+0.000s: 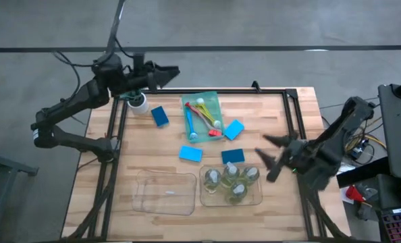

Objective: Pick & Place Kitchen Sink Supplies
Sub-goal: Put the blue sponge into the left transparent bin

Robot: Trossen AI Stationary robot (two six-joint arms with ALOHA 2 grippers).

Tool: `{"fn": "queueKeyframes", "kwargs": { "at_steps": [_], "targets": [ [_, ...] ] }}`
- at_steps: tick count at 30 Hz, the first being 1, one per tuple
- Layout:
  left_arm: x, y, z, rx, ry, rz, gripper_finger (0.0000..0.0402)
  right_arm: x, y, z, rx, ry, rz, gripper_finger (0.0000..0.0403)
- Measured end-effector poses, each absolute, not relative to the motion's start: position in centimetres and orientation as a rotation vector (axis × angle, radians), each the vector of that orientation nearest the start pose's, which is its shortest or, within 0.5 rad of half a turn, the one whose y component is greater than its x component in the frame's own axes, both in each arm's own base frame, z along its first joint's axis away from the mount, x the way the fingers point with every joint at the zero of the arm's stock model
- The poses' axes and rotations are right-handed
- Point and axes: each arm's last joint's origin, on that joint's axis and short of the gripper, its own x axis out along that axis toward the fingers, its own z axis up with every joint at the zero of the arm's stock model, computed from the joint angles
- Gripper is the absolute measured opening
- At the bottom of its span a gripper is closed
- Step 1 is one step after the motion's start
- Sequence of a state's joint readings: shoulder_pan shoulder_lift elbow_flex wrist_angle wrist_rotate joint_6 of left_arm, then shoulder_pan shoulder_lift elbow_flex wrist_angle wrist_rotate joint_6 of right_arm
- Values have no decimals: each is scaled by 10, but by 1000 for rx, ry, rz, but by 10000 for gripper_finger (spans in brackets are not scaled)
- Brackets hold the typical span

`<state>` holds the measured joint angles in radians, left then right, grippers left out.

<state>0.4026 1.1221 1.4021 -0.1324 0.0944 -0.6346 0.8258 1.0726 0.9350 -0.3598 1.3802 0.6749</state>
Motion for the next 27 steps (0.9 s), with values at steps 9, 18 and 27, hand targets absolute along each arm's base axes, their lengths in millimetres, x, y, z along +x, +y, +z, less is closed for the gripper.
{"fn": "queueKeyframes", "kwargs": {
  "at_steps": [9,18,27],
  "targets": [
    [204,82,428,-581,305,352,209,138,96,396,306,-67,-639,281],
    [219,74,339,-895,855,421,209,135,60,461,223,-96,-800,271],
    [227,73,253,-1029,1002,456,209,138,33,497,113,-81,-968,258]
  ]
}}
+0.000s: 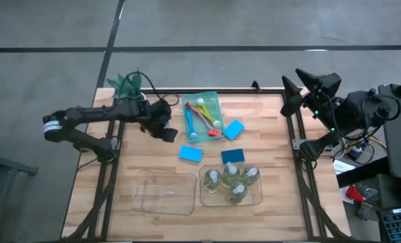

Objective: Pick & Place Kitchen Sink Supplies
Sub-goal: Put the blue sponge into the left transparent bin

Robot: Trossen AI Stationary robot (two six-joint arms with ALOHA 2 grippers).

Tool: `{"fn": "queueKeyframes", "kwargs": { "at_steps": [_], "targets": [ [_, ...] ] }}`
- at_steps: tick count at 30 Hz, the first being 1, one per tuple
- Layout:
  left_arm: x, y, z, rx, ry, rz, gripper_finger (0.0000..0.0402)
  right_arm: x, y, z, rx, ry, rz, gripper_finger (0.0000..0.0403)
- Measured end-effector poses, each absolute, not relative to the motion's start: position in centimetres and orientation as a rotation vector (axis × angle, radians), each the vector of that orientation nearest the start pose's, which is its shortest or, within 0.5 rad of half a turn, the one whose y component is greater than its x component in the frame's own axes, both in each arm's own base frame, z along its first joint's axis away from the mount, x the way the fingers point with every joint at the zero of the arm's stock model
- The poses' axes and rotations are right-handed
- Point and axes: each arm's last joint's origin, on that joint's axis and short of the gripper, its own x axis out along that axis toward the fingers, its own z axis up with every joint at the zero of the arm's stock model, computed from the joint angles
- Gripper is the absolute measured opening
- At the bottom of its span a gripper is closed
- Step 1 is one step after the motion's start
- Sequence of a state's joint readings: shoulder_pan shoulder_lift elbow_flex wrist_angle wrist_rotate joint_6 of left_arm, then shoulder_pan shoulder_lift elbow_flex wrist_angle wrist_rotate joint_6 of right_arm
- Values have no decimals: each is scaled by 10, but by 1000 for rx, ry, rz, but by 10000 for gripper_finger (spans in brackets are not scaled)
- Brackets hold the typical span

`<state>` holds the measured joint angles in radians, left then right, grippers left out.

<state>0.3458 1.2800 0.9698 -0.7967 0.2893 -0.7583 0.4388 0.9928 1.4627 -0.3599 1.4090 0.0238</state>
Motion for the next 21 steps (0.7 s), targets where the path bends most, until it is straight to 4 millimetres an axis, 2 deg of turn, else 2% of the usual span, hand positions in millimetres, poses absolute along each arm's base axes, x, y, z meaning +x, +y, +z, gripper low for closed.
{"fn": "queueKeyframes", "kwargs": {
  "at_steps": [7,13,17,21],
  "targets": [
    [229,65,214,-1188,936,467,209,148,30,496,78,-62,-1016,248],
    [232,63,197,-1255,816,473,209,155,30,495,62,-50,-1033,240],
    [236,62,187,-1246,809,527,209,156,30,495,55,-46,-1032,235],
    [251,52,178,-1219,849,491,209,155,30,495,56,-48,-1032,236]
  ]
}}
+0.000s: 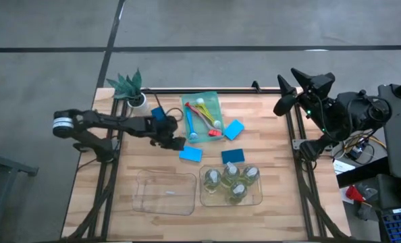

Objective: Pick & Place Kitchen Sink Supplies
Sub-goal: Put the blue sponge into the left transparent bin

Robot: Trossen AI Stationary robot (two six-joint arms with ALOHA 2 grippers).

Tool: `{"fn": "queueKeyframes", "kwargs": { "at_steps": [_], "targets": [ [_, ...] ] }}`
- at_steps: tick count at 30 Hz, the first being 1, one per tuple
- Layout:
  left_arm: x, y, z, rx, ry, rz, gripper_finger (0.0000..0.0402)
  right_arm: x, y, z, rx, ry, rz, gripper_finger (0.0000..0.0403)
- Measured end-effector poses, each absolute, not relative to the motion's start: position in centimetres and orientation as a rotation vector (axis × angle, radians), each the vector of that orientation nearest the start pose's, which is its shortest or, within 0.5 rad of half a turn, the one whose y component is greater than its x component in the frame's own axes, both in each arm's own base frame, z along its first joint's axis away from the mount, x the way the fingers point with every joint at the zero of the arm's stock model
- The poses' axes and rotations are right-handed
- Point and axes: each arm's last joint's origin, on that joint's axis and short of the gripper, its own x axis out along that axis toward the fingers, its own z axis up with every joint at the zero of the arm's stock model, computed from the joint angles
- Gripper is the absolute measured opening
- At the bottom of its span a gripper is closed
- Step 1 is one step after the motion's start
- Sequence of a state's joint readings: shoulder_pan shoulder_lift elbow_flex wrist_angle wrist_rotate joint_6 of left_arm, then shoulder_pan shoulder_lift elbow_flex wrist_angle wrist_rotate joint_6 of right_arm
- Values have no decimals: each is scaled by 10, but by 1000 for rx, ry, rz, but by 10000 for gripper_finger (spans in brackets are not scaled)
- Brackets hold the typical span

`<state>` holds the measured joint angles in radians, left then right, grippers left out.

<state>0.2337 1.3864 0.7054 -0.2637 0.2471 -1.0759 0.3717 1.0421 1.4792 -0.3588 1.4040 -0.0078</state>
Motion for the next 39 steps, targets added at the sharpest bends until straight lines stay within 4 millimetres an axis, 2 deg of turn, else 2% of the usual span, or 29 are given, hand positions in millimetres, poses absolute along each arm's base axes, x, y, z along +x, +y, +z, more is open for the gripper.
{"fn": "queueKeyframes", "kwargs": {
  "at_steps": [3,7,13,18,28,32,39],
  "targets": [
    [262,43,174,-1183,879,480,209,155,30,495,57,-48,-1032,238],
    [268,37,167,-1141,915,532,209,155,30,496,58,-50,-1032,239],
    [269,40,161,-1100,893,625,209,155,30,496,57,-49,-1030,230],
    [277,40,162,-1090,849,598,209,155,30,496,56,-48,-1030,226],
    [276,38,147,-1038,943,632,206,155,30,496,33,-36,-1030,224],
    [276,35,146,-997,948,641,178,155,30,496,33,-35,-1030,226],
    [276,35,146,-951,954,623,80,155,30,496,30,-33,-1030,226]
  ]
}}
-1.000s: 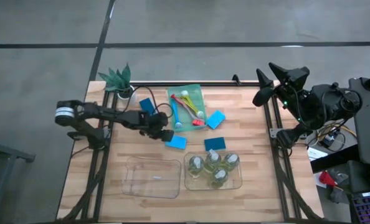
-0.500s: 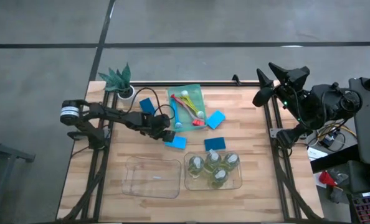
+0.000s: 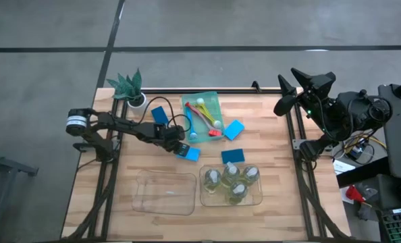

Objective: Pick & Place Kitchen Sink Supplies
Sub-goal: Put the blue sponge into the left transparent bin

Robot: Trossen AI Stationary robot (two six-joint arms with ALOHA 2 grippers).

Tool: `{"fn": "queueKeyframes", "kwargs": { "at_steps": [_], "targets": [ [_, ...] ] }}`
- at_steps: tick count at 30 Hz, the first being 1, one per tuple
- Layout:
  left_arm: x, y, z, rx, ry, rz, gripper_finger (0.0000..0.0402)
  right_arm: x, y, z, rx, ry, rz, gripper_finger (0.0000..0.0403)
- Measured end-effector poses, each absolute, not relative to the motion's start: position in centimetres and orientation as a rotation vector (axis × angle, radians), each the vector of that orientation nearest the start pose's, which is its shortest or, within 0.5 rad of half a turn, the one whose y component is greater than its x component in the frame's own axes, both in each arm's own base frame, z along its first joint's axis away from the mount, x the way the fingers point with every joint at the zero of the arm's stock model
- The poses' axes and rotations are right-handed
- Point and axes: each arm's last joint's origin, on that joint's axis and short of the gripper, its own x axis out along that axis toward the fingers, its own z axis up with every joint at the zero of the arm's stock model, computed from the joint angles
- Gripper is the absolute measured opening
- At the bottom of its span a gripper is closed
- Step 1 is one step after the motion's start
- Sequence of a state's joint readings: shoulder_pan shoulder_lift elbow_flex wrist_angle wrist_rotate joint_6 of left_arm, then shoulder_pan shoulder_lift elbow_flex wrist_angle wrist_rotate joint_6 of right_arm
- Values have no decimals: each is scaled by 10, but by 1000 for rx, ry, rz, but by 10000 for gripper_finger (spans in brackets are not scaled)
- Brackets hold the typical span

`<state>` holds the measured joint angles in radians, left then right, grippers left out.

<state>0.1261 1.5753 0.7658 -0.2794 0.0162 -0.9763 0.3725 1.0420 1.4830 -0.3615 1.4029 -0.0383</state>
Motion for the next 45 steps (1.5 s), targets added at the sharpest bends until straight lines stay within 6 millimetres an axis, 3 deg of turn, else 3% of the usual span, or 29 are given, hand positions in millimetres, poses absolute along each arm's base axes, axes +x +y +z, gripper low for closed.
{"fn": "queueKeyframes", "kwargs": {
  "at_steps": [5,13,20,24,29,34,40,45],
  "targets": [
    [277,35,147,-933,950,607,11,155,30,495,28,-31,-1031,224],
    [268,33,158,-933,971,591,2,156,30,495,29,-31,-1033,226],
    [246,30,197,-949,903,544,0,156,30,494,26,-29,-1034,226],
    [228,23,224,-1049,847,465,0,157,27,494,32,-33,-1055,226],
    [205,1,252,-1184,795,360,0,159,20,493,39,-38,-1099,226],
    [188,-26,267,-1318,782,314,0,161,15,491,24,-27,-1129,226],
    [180,-72,273,-1397,802,322,0,162,11,489,-34,11,-1156,226],
    [179,-105,261,-1437,876,396,0,163,11,488,-42,16,-1149,226]
  ]
}}
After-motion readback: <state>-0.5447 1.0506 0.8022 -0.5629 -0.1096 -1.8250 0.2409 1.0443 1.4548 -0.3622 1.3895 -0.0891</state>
